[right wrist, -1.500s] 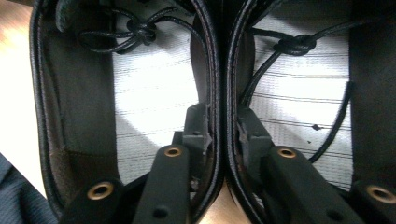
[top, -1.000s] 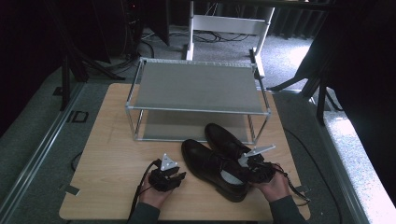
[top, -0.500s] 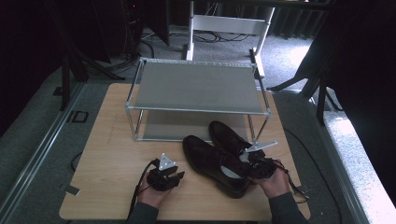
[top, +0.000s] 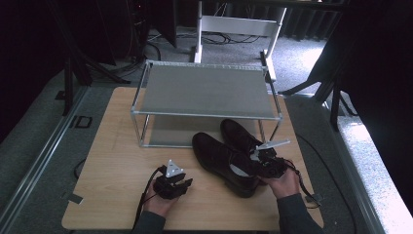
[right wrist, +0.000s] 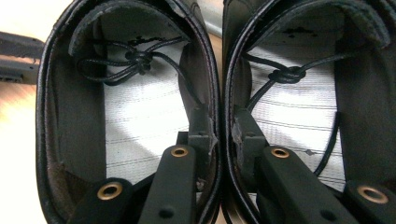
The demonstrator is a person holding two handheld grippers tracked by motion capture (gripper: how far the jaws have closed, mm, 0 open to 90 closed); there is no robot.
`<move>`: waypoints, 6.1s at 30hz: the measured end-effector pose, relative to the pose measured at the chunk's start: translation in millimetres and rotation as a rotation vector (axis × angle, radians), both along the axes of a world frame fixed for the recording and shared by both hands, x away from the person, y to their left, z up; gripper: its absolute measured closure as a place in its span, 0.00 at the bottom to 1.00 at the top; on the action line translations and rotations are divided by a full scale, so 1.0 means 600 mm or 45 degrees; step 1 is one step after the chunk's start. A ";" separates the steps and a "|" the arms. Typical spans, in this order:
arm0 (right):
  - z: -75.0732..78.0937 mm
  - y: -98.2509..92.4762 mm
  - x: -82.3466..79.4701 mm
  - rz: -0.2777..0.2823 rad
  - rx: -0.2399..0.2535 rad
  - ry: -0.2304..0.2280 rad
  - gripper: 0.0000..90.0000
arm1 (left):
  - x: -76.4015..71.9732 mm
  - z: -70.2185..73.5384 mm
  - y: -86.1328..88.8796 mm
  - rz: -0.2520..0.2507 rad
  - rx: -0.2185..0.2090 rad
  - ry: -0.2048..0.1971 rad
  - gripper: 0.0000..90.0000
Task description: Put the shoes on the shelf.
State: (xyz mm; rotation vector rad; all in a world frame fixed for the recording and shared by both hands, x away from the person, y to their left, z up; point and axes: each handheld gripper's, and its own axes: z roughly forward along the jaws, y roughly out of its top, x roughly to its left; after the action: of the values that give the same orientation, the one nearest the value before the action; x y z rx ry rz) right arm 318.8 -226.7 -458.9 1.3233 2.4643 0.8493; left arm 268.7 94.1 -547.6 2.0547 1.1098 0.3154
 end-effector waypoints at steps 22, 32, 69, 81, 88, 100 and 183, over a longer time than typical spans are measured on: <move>-0.010 0.042 0.055 -0.088 0.032 -0.039 0.90 | 0.006 0.000 0.000 0.012 0.010 -0.014 0.70; -0.010 0.064 0.071 -0.100 0.068 -0.046 0.90 | 0.026 0.011 -0.004 0.060 -0.004 -0.061 0.71; -0.021 0.109 0.090 -0.221 0.128 -0.149 0.89 | 0.127 0.048 -0.097 0.129 0.012 -0.164 1.00; -0.037 0.122 0.101 -0.366 0.163 -0.219 0.89 | 0.173 0.038 -0.100 0.142 0.031 -0.198 1.00; -0.045 0.127 0.108 -0.430 0.193 -0.254 0.89 | 0.192 0.035 -0.101 0.149 0.048 -0.232 1.00; -0.058 0.138 0.113 -0.520 0.233 -0.349 0.89 | 0.216 0.032 -0.107 0.189 0.072 -0.293 1.00; -0.134 -0.047 0.065 -0.201 -0.008 -0.242 0.42 | 0.136 0.011 -0.014 0.090 0.024 -0.107 0.79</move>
State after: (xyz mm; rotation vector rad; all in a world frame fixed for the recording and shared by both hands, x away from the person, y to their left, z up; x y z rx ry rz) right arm 357.8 -254.8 -539.2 1.3471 2.1857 0.8834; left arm 350.3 85.5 -541.2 2.0025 1.1337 0.4450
